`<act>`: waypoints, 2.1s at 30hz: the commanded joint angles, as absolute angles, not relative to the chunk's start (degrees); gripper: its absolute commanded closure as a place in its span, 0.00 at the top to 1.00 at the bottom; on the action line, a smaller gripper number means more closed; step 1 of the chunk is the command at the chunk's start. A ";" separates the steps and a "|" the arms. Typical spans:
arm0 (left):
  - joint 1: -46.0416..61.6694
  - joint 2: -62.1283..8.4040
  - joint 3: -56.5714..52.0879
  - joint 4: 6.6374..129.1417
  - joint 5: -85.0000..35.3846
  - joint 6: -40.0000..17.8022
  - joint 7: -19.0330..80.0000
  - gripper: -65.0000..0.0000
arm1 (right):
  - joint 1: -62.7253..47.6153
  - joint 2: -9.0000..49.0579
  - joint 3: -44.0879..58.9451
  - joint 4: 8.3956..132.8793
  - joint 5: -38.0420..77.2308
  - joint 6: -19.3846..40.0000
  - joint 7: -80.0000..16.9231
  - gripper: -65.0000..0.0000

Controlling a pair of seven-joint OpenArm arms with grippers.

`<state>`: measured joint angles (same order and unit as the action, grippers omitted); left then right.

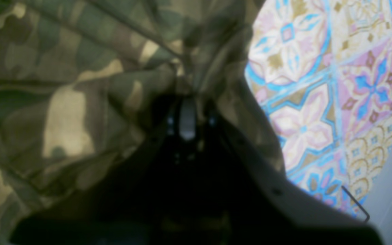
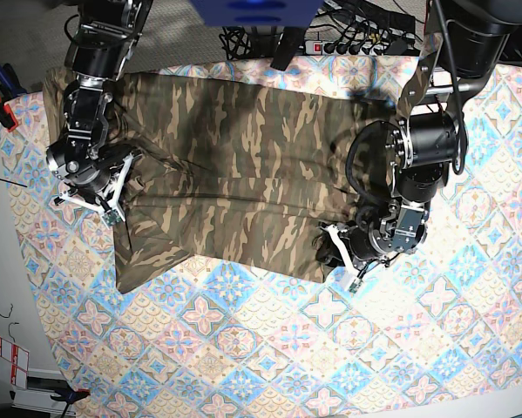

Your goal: Fold the T-shirt properly

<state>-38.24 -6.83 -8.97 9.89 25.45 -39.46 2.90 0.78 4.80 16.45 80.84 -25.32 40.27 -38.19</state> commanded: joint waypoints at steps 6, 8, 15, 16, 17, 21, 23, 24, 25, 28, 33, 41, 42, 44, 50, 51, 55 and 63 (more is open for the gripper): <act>-38.11 -7.78 -9.27 20.53 26.95 -40.00 13.76 0.11 | 1.54 5.23 16.31 82.07 -25.10 40.00 -37.41 0.01; -37.85 -7.69 -9.71 26.59 25.71 -40.00 17.80 0.11 | 1.54 5.23 16.31 82.07 -25.10 40.00 -37.41 0.01; -31.78 -6.20 -9.45 48.57 23.43 -40.00 29.32 0.11 | 1.45 4.62 16.40 82.07 -25.10 40.00 -37.41 0.01; -30.81 -5.93 -9.45 51.74 23.43 -40.00 30.29 0.11 | 1.45 4.35 16.48 82.07 -25.10 40.00 -37.41 0.01; -29.85 -5.85 -9.45 54.02 23.43 -40.00 30.99 0.11 | 1.45 4.35 16.48 82.07 -25.10 40.00 -37.41 0.01; -27.30 -5.76 -9.36 59.30 23.34 -40.00 32.48 0.12 | 1.45 4.35 16.48 81.98 -25.10 40.00 -37.41 0.01; -27.47 -5.93 -10.07 59.21 22.99 -40.00 32.40 0.12 | 1.45 4.00 16.48 81.98 -25.10 40.00 -37.41 0.01; -27.65 -5.93 -11.30 59.12 23.08 -40.00 32.31 0.13 | 1.45 4.00 16.48 81.98 -25.10 40.00 -37.41 0.01; -27.82 -5.93 -13.23 59.12 23.25 -40.00 32.22 0.15 | 1.45 4.00 16.48 81.98 -25.10 40.00 -37.41 0.01; -29.93 -5.93 -18.42 58.51 23.34 -40.00 31.16 0.38 | 1.45 4.00 16.22 81.71 -25.10 40.00 -37.41 0.01; -34.24 -10.07 -17.01 42.15 23.52 -40.00 22.29 0.71 | 1.45 4.00 16.04 81.71 -25.10 40.00 -37.41 0.01; -40.75 -14.02 -14.37 12.70 23.43 -33.27 3.30 0.62 | 1.27 4.00 16.40 81.98 -25.10 40.00 -37.41 0.01; -40.84 -14.11 -14.37 11.91 23.43 -31.96 2.51 0.63 | 1.27 4.00 16.40 81.98 -25.10 40.00 -37.41 0.01; -40.84 -14.29 -14.37 11.91 23.43 -29.23 2.24 0.64 | 1.27 4.00 16.40 81.98 -25.10 40.00 -37.41 0.01; -40.84 -15.34 -11.82 11.91 25.45 -18.07 1.98 0.65 | 0.66 4.00 16.31 81.98 -25.10 40.00 -37.41 0.01; -40.75 -15.34 -10.07 11.91 26.42 -17.80 1.98 0.65 | 0.48 4.00 16.22 82.07 -25.10 40.00 -37.41 0.01; -40.31 -13.85 -4.53 11.38 27.12 -17.89 1.89 0.65 | 0.48 4.00 16.40 82.07 -25.10 40.00 -37.41 0.01; -40.31 -9.98 -0.92 9.80 26.59 -29.85 1.98 0.54 | 0.48 4.00 16.40 82.07 -25.10 40.00 -37.41 0.01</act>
